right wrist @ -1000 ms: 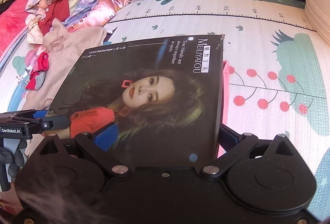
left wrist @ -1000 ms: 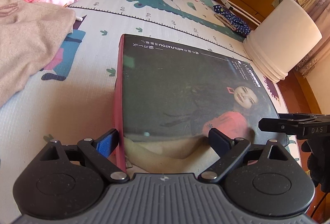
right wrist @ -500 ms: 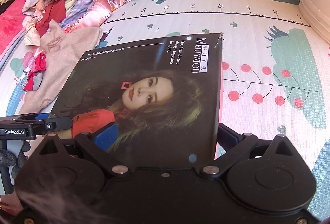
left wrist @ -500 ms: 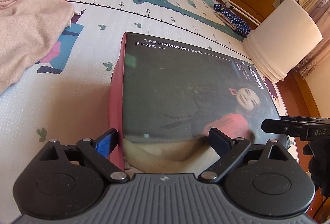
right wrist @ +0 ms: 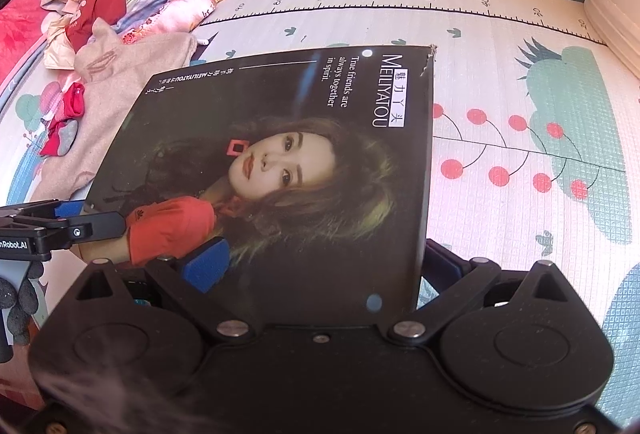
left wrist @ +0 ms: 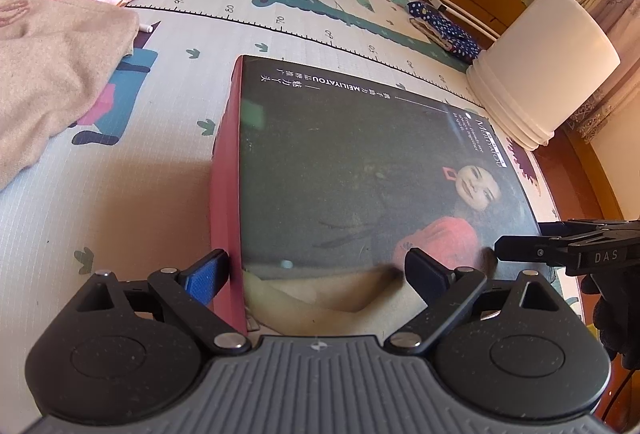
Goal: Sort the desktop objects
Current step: 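Carry the held lid over the pink shoebox with both tools, then lower the black lid onto the shoebox rim with both tools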
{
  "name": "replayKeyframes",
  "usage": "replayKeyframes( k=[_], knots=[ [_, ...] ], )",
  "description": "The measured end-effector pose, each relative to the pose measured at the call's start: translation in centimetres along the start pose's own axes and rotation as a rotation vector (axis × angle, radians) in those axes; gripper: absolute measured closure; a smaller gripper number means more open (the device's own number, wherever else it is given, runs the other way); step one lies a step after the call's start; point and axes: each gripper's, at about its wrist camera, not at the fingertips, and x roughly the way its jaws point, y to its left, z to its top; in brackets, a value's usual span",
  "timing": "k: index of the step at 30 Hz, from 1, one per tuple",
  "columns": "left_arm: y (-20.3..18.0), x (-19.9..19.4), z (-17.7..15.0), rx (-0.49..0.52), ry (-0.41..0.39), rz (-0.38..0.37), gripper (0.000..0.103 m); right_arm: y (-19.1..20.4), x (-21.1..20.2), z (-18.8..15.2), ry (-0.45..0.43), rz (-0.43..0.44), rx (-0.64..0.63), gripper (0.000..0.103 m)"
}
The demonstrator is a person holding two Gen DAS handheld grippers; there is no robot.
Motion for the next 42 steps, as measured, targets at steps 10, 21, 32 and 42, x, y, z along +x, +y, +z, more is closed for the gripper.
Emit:
replayKeyframes(
  k=[10,21,32,42],
  knots=[
    [-0.1,0.1,-0.2,0.006,0.000,0.012,0.008,0.0,0.1,-0.2,0.001,-0.002,-0.001,0.001],
    [0.2,-0.4,-0.4,0.032,0.033,0.001,0.008,-0.2,-0.6,-0.3,0.027,0.041,0.022,0.001],
    [0.4,-0.8,-0.4,-0.003,0.023,0.019,0.008,-1.6,-0.7,-0.4,0.029,-0.023,0.075,0.002],
    [-1.8,-1.8,0.5,0.064,-0.132,0.022,0.008,-0.7,-2.5,0.4,-0.127,-0.082,0.002,0.007]
  ],
)
